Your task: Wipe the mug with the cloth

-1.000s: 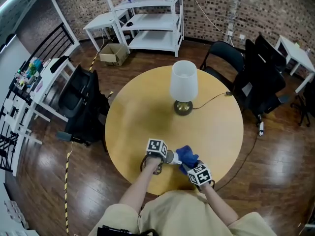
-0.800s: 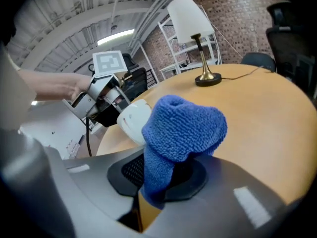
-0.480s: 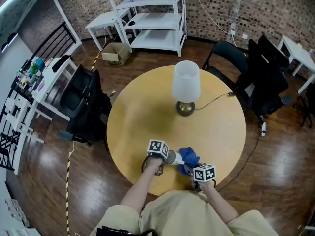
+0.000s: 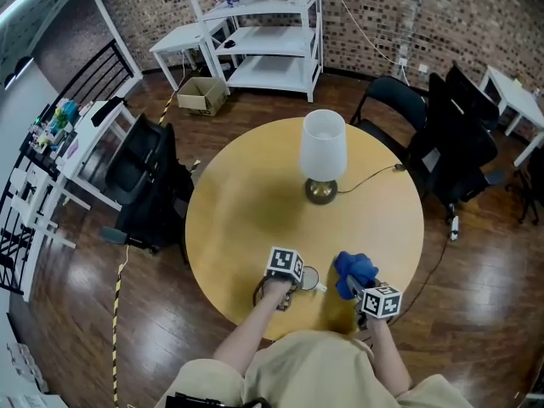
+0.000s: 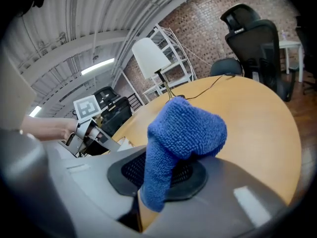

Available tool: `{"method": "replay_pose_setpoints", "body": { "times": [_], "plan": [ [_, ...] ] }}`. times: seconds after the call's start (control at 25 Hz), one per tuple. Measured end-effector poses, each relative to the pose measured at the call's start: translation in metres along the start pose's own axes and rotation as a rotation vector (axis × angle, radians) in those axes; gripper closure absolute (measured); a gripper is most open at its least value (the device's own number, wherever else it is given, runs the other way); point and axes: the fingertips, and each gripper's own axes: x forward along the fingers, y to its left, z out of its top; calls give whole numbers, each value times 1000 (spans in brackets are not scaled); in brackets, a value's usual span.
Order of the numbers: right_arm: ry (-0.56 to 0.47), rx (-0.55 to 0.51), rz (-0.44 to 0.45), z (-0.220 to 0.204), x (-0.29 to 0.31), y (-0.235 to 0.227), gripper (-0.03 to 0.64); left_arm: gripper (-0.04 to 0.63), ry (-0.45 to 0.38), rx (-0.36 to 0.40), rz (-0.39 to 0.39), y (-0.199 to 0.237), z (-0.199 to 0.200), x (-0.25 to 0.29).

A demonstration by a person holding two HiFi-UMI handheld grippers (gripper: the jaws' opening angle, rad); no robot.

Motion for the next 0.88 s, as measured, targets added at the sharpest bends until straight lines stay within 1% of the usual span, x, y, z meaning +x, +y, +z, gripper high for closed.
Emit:
{"method": "replay_pose_setpoints", "body": {
  "times": [0.08, 0.2, 0.28, 0.36, 0.44, 0.48, 0.52, 0.56, 0.6, 0.68, 0.8, 0.88],
  "plan": [
    [-22, 10, -7, 6, -5, -2, 551, 523, 0, 24, 3, -10, 1, 2],
    [-48, 8, -12, 14, -9, 0, 550, 532, -16, 64, 42, -13, 4, 4],
    [-82, -2, -3, 26, -14, 5, 546, 528, -45, 59, 29, -15, 6, -1],
    [-127, -19, 19, 44, -20, 14, 546, 497, -94, 30, -32, -23, 9, -13],
    [-169, -49, 48, 65, -24, 28, 546, 463, -157, -8, -128, -34, 14, -32],
    [-188, -69, 62, 77, -26, 36, 545, 433, -196, -26, -179, -38, 18, -44],
    [-208, -89, 75, 89, -27, 44, 545, 399, -242, -35, -218, -42, 23, -58],
    [-230, -109, 88, 102, -29, 53, 545, 380, -299, -30, -240, -45, 29, -75],
    [-253, -128, 100, 116, -31, 62, 545, 376, -364, -12, -243, -46, 38, -93],
    [-298, -170, 116, 144, -35, 80, 545, 360, -521, 55, -205, -46, 57, -135],
    [-362, -256, 112, 185, -43, 108, 545, 327, -773, 167, -107, -47, 85, -206],
    [-398, -315, 100, 208, -49, 127, 545, 311, -918, 209, -51, -46, 95, -248]
  ]
}}
